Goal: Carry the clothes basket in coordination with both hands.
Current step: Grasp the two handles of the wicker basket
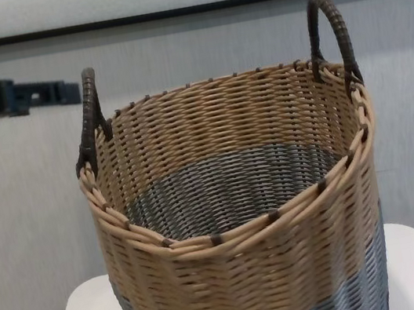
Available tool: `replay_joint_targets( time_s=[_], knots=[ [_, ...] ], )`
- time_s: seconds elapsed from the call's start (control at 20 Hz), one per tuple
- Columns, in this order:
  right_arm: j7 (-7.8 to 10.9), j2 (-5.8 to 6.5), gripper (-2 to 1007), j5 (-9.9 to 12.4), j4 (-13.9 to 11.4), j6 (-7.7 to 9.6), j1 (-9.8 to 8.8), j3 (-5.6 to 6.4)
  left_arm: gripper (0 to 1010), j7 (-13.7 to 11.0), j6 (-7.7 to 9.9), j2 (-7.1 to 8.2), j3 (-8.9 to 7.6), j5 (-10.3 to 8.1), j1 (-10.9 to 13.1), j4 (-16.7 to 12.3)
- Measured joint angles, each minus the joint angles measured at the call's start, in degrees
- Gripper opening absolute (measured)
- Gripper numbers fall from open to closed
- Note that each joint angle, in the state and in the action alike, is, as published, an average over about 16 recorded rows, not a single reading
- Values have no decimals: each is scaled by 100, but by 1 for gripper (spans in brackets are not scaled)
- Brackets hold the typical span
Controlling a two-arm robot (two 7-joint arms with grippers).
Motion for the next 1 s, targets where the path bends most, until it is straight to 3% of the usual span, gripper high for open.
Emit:
replay_joint_targets(
  time_s=[0.25,0.5,1.0],
  knots=[
    [8,-42,1005,-103,15,0,-3,46,1002,30,131,-76,149,-98,-192,87],
    [17,-83,1005,-206,19,5,-13,91,1002,67,121,-120,322,-76,-351,236],
    [64,-194,1005,-361,49,33,-29,203,1002,182,-235,-238,760,384,-647,631]
  ],
)
